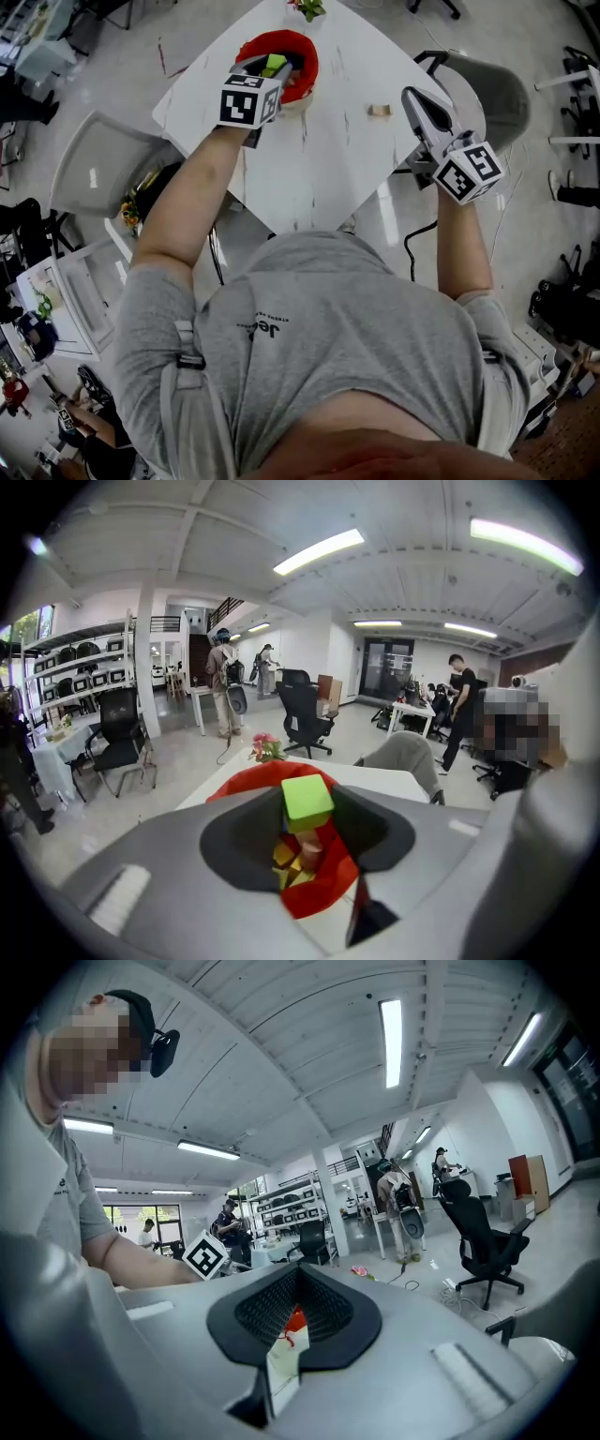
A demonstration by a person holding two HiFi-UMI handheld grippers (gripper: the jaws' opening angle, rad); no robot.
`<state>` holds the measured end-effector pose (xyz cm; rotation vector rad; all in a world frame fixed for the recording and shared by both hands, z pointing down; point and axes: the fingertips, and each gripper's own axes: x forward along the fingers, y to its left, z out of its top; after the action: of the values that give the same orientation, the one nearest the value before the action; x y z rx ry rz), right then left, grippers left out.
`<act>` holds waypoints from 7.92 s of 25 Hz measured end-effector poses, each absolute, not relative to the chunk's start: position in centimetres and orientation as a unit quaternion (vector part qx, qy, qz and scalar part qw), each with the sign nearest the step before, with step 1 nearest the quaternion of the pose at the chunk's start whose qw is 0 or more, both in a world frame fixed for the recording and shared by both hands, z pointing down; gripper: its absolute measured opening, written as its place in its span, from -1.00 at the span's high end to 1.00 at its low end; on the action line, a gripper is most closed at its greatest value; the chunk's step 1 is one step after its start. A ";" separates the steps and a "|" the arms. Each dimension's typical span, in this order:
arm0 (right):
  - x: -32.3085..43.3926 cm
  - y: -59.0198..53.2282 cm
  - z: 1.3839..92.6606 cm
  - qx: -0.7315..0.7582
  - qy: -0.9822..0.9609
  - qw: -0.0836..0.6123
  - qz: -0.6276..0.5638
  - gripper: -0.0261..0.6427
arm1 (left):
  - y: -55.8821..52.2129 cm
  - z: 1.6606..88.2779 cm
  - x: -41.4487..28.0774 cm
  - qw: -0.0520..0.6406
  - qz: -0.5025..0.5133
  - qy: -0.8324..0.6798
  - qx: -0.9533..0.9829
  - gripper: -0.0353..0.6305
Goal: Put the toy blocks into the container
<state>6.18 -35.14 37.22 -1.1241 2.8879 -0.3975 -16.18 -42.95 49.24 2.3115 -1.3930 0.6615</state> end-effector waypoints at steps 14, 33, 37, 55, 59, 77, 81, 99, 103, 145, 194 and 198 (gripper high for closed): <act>5.5 -35.9 37.6 -0.357 0.925 0.002 -0.129 0.91 | -44.0 51.9 -17.6 0.231 0.237 -0.469 0.819 -0.32; 12.5 -34.6 39.7 -0.406 0.903 0.006 -0.143 0.91 | -37.7 52.1 1.4 0.119 0.264 -0.271 0.918 -0.20; 16.2 -34.1 41.3 -0.426 0.892 0.004 -0.153 0.91 | -37.3 56.8 5.4 0.126 0.296 -0.242 0.915 -0.11; 28.1 -31.5 47.0 -0.485 0.852 -0.005 -0.195 0.91 | -40.5 72.0 11.2 0.117 0.433 -0.232 0.863 -0.07; 28.9 -31.4 47.4 -0.489 0.850 -0.002 -0.196 0.91 | -40.9 72.8 11.1 0.155 0.421 -0.238 0.862 0.07; 24.8 -31.2 43.3 -0.472 0.868 0.002 -0.154 0.91 | -38.5 60.1 11.7 0.130 0.320 -0.241 0.907 0.28; 22.8 -31.2 41.8 -0.461 0.875 0.007 -0.145 0.91 | -38.6 56.9 9.1 0.127 0.303 -0.262 0.907 0.28; 10.9 -34.5 37.1 -0.396 0.911 0.003 -0.116 0.92 | -42.2 50.1 -11.5 0.111 0.313 -0.411 0.849 0.28; 8.4 -35.3 36.6 -0.383 0.917 0.000 -0.113 0.91 | -42.9 50.8 -15.2 0.128 0.325 -0.439 0.828 0.27; 4.2 -31.3 29.9 -0.304 0.951 -0.022 -0.054 0.91 | -24.0 29.6 -21.8 0.038 -0.005 -0.547 0.836 0.72; 1.8 -26.6 30.1 -0.343 0.936 -0.051 -0.054 0.92 | -18.3 30.1 -26.3 0.083 -0.034 -0.533 0.842 0.73; 1.5 -26.6 30.0 -0.340 0.938 -0.052 -0.051 0.92 | -18.2 30.1 -26.3 0.083 -0.034 -0.533 0.841 0.72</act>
<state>1.52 -26.65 29.97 -1.1051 3.0462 -0.1659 -26.35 -18.25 30.08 2.5114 -1.5925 -0.1009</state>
